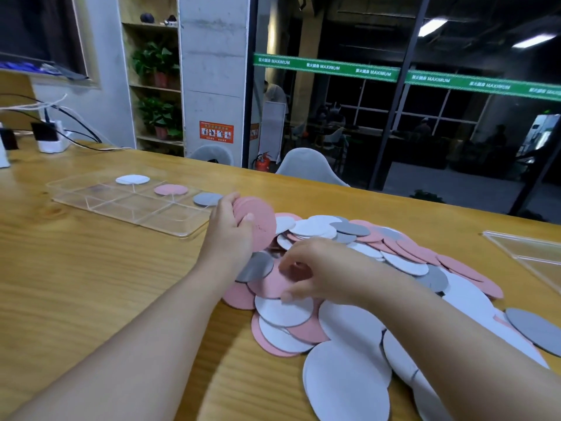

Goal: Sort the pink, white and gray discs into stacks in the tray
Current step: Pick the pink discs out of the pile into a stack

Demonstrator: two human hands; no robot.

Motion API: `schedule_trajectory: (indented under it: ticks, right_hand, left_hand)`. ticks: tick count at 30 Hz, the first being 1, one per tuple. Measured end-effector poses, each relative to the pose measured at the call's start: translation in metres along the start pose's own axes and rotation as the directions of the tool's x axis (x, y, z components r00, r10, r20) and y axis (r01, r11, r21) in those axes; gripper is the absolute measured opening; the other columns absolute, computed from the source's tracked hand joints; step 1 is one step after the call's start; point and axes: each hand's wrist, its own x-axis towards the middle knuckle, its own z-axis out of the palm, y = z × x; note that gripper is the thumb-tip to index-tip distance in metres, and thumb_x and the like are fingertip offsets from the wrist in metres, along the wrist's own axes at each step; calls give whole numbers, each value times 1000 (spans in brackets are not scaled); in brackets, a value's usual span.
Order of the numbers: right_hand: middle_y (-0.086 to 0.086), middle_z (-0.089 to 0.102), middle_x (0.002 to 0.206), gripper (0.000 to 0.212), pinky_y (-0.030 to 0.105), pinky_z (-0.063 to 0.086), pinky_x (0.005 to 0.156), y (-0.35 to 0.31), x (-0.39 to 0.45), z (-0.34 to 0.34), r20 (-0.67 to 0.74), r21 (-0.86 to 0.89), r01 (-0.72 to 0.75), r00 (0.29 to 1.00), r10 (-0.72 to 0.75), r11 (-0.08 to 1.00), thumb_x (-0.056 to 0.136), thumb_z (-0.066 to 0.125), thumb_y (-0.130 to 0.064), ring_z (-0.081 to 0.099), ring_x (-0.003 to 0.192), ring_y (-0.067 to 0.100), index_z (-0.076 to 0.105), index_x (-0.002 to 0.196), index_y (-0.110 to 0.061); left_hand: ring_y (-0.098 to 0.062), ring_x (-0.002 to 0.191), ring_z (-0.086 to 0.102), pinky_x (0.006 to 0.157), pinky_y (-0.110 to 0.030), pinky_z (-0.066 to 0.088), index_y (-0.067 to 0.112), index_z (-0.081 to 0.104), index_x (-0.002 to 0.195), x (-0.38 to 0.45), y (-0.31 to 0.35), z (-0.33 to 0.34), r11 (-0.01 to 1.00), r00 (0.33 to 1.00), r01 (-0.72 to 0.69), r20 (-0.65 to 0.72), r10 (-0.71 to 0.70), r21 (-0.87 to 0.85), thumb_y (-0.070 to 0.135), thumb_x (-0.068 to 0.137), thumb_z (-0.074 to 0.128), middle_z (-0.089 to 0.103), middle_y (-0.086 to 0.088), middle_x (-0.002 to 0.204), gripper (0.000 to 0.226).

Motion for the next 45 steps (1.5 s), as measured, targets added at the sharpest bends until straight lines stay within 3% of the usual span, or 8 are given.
schedule_trajectory:
  ticks: [6, 12, 15, 21, 29, 34, 40, 45]
  right_hand:
    - [4, 49, 66, 27, 33, 38, 50, -6, 7, 13, -144, -427, 127, 968, -206, 895, 93, 46, -26, 51, 65, 26, 48, 70, -12]
    - [0, 22, 43, 32, 18, -8, 44, -3, 5, 17, -357, -474, 177, 857, -372, 862, 55, 58, -17, 15, 34, 20, 27, 61, -17]
    - [-1, 30, 58, 17, 24, 2, 40, -15, -3, 9, -284, -537, 132, 902, -326, 833, 76, 54, -19, 28, 45, 22, 40, 67, -16]
    - [4, 67, 91, 23, 36, 48, 71, -1, -15, -27, -383, -204, -51, 923, -32, 978, 93, 43, -26, 59, 86, 26, 61, 104, -19]
    - [-13, 60, 69, 16, 21, 44, 55, 30, -15, -26, -465, 295, -117, 849, 250, 948, 92, 48, -17, 54, 57, 2, 58, 83, -25]
    - [-11, 62, 66, 16, 28, 51, 66, 25, -9, -15, -451, 418, -103, 839, 304, 903, 92, 50, -18, 62, 63, 7, 59, 82, -25]
    - [-7, 67, 69, 10, 29, 53, 66, 26, -8, -14, -484, 466, -75, 813, 325, 882, 90, 59, -22, 62, 60, 6, 62, 82, -18]
    - [-9, 60, 80, 19, 22, 40, 63, 25, -13, -13, -289, 141, -164, 936, 199, 976, 82, 67, -38, 53, 75, 10, 66, 86, -20]
  left_hand:
    - [-17, 133, 34, 111, -41, 30, 25, 32, 143, 1, -3, 1, 1000, 999, -25, 25, 24, 13, 13, 95, 46, 35, 1, 145, 51]
    - [-15, 123, 44, 88, -41, 53, 39, 41, 135, 2, -2, -3, 994, 993, -107, 41, 107, -7, 15, 93, 52, 43, 10, 135, 50]
    - [-18, 117, 45, 56, -33, 58, 55, 46, 119, -3, 2, -2, 992, 991, -88, 96, 96, -88, 11, 94, 47, 39, 8, 132, 51]
    - [-12, 122, 44, 104, -31, 34, 63, 52, 100, -3, 7, -4, 984, 984, -125, 114, 140, -127, 9, 97, 40, 43, 1, 136, 55]
    - [-24, 88, 63, 55, -31, 54, 53, 64, 88, -11, 15, 3, 971, 947, -24, 306, 98, -237, 16, 99, 38, 47, -9, 121, 47]
    - [-23, 76, 66, 59, -34, 57, 46, 59, 106, -15, 17, 4, 965, 927, -20, 357, 116, -260, 46, 88, 55, 51, -4, 118, 18]
    - [-25, 103, 57, 58, -25, 54, 55, 54, 113, -14, 11, 9, 978, 919, -129, 351, 180, -163, 12, 90, 60, 44, -3, 124, 49]
    - [-21, 86, 56, 80, -37, 55, 65, 46, 108, -15, 17, 5, 982, 963, -178, 196, 186, -60, 11, 92, 53, 37, -1, 119, 57]
